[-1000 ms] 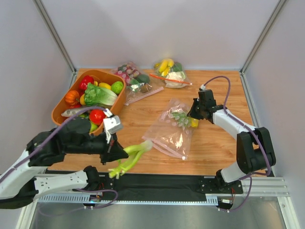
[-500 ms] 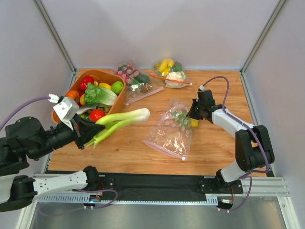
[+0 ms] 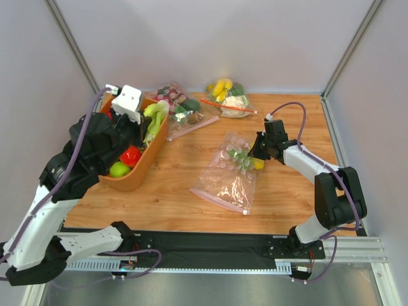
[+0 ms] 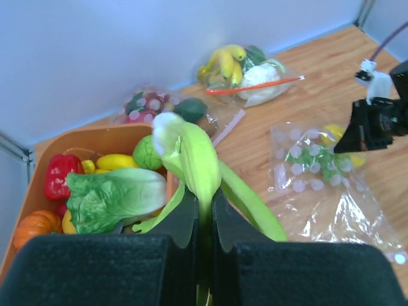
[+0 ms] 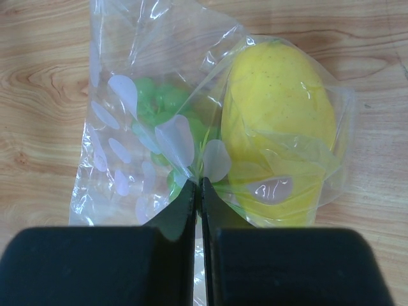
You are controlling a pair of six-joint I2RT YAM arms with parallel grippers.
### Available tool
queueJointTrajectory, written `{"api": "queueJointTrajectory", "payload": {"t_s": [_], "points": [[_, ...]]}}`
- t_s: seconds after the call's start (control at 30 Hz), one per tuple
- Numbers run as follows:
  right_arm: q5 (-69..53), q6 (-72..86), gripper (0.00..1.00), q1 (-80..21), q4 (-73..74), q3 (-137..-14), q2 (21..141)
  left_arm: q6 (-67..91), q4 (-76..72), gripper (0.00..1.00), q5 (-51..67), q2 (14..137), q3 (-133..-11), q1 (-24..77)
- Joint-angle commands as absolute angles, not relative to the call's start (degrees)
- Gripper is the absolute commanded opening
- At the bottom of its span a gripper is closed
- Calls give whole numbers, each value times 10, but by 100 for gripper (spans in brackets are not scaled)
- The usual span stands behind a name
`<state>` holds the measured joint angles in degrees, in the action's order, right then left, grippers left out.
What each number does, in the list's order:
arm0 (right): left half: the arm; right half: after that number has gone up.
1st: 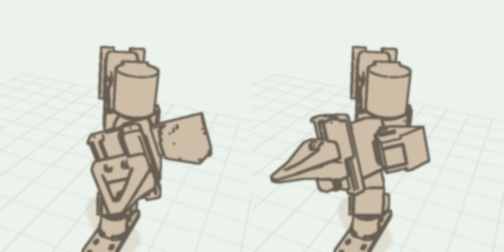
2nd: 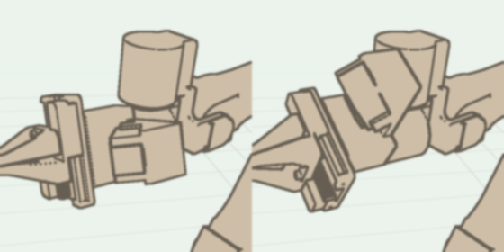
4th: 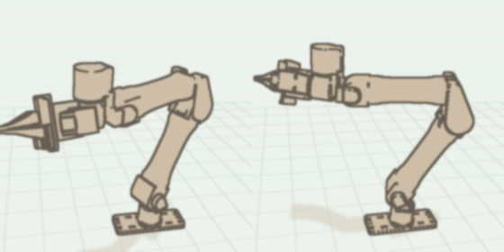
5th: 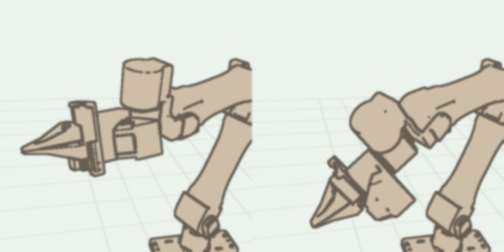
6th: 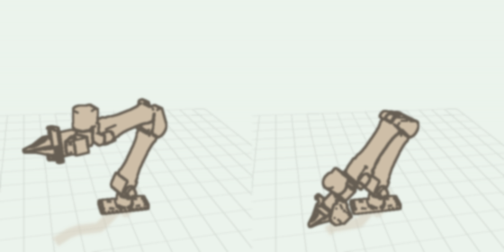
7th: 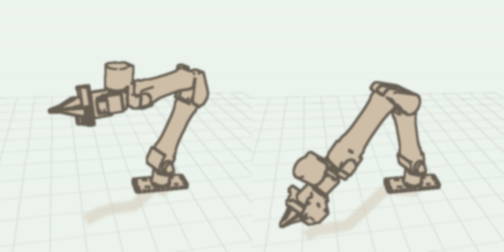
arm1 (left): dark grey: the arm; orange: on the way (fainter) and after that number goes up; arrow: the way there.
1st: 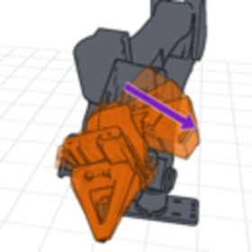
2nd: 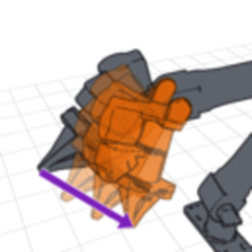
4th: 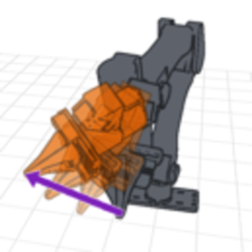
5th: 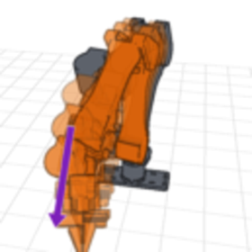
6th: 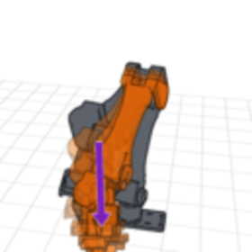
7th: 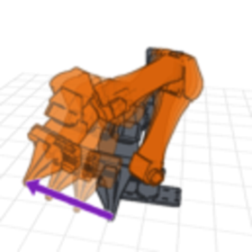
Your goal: Open the zip-top bag and remove the fake food
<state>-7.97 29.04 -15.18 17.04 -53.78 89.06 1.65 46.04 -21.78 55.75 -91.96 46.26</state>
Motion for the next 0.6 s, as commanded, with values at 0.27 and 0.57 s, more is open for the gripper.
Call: {"api": "queueJointTrajectory", "payload": {"t_s": [0.27,0.57], "points": [[-97,280,0,-150,141,-541,889,40,325,0,16,656,-940,208],[-106,280,0,-150,137,-540,895,38,308,0,21,715,-947,143]]}}
